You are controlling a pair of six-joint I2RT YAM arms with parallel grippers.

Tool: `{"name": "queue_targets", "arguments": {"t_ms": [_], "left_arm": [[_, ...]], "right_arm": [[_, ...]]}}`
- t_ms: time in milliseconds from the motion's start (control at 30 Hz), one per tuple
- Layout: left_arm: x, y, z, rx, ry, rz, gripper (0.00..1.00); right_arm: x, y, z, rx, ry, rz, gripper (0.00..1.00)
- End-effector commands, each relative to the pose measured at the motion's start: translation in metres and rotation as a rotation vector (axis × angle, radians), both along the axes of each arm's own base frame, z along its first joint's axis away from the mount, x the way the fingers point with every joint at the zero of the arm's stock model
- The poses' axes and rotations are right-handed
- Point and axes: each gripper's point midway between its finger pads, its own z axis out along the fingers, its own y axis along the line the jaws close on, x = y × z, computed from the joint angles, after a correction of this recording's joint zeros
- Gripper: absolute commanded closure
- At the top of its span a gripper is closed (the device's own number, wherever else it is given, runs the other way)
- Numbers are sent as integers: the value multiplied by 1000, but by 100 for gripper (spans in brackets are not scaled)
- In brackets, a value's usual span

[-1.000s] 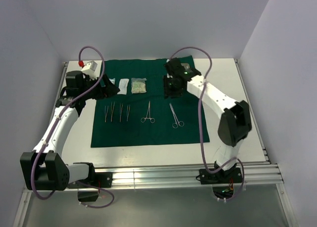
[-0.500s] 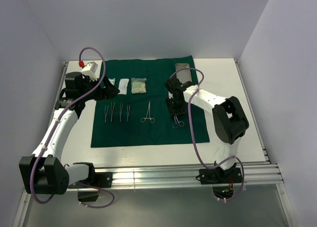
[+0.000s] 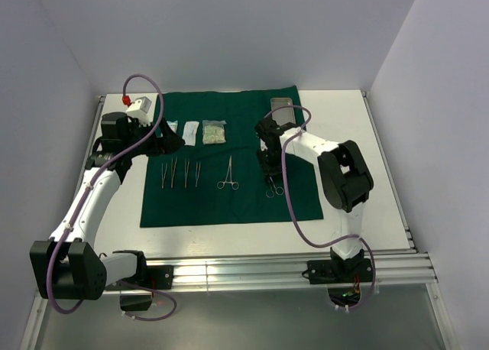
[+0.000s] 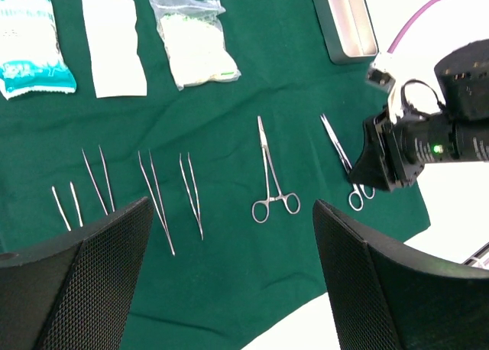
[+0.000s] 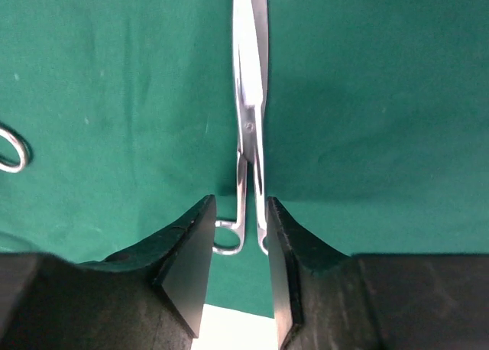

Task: Open and lay out the surgical kit

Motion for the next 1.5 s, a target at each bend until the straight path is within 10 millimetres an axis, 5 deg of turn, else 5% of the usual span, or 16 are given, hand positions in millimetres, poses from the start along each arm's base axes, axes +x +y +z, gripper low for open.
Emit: {"name": "queue_targets", "arguments": {"t_ms": [0, 433, 567, 900, 1233, 1467], "left_arm": [[0, -4, 9, -8, -40, -23, 11], [0, -4, 6, -6, -32, -20, 11], [0, -3, 5, -1, -32, -16, 11], [1, -4, 5, -3, -30, -20, 11], [2, -3, 1, 1, -21, -19, 11], [4, -4, -3, 2, -9, -20, 11]], "right_arm": [[13, 3, 7, 30, -12, 18, 60], [1, -2, -15, -6, 73, 24, 66], [3, -5, -14, -31, 72, -3, 75], [5, 6, 13, 33, 47, -58, 100], [26, 28, 42, 119, -12, -102, 100], [38, 48, 41, 154, -20, -150, 100]]}}
